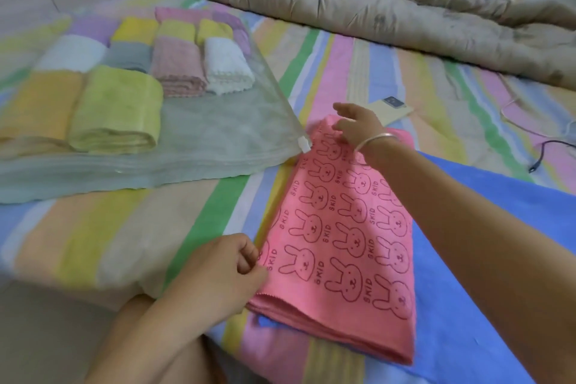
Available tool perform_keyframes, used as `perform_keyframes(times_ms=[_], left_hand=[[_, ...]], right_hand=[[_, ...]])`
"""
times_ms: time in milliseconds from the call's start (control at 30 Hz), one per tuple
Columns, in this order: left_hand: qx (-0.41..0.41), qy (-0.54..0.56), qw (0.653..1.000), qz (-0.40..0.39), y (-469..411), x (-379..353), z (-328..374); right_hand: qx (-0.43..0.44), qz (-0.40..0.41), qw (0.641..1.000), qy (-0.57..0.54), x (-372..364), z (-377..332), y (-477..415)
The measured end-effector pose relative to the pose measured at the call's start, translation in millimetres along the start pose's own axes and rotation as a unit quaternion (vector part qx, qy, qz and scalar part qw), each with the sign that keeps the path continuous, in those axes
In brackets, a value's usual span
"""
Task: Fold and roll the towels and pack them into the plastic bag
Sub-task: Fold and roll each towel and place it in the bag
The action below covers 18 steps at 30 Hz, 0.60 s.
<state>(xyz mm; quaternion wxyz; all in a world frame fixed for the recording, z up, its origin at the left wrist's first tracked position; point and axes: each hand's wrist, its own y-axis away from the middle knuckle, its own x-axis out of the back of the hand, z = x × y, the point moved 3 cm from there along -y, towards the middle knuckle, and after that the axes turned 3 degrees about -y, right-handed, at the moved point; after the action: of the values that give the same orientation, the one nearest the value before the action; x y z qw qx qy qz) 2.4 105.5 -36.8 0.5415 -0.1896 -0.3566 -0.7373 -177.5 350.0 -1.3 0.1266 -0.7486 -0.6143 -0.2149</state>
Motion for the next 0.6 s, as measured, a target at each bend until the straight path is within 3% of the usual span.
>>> perform_keyframes(times_ms=[100,167,267,333,433,600], left_hand=[[-0.042,-0.256,0.964,0.055,3.3,8.9,20.3],[-0.089,-0.341,0.927,0.130,5.8,8.3,45.7],[-0.281,-0.276,0.901,0.184,4.8,-14.1,79.5],[-0.363,-0.285,0.874,0.151,-1.6,-40.0,81.1],[-0.347,-0.345,0.870,0.058,-7.3,-72.8,60.2],[-0.346,-0.369,0.861,0.046,-10.8,-84.4,42.1]], right_hand=[[0.134,0.002,0.969,0.210,25.7,25.4,46.6],[0.167,-0.009,0.940,0.298,38.5,54.4,84.0],[0.222,0.014,0.911,0.348,57.8,90.5,148.2],[0.254,0.016,0.892,0.375,67.9,106.1,187.1],[0.277,-0.002,0.884,0.378,69.5,114.3,223.7],[0.372,-0.031,0.846,0.380,47.2,104.9,248.8]])
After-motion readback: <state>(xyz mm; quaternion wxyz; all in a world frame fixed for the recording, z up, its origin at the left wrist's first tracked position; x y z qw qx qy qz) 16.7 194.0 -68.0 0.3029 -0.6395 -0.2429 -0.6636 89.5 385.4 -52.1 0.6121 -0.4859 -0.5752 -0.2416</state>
